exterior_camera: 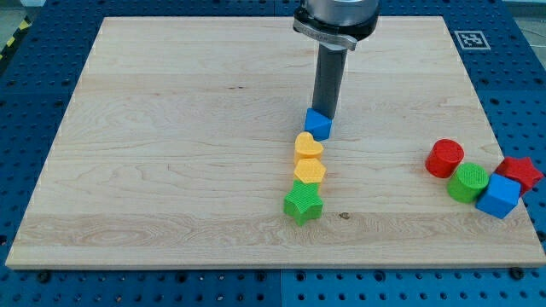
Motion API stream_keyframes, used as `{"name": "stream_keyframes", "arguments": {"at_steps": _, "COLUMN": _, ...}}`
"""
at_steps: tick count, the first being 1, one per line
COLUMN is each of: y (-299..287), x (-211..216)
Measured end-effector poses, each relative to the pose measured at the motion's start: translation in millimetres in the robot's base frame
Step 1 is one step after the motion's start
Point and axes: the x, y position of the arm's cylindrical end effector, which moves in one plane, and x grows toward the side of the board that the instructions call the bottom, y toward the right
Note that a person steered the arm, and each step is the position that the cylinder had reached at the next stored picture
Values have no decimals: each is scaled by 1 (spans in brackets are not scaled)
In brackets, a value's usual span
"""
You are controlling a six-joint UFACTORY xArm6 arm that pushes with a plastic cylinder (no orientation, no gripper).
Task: Move your arm to the right center of the board
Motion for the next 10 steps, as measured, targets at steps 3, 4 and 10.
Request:
{"name": "stream_keyframes", "arguments": {"at_steps": 3, "y": -59, "x": -12}}
{"name": "stream_keyframes", "arguments": {"at_steps": 4, "y": -64, "x": -47}}
{"name": "stream_keyframes", "arguments": {"at_steps": 10, "y": 163, "x": -1}}
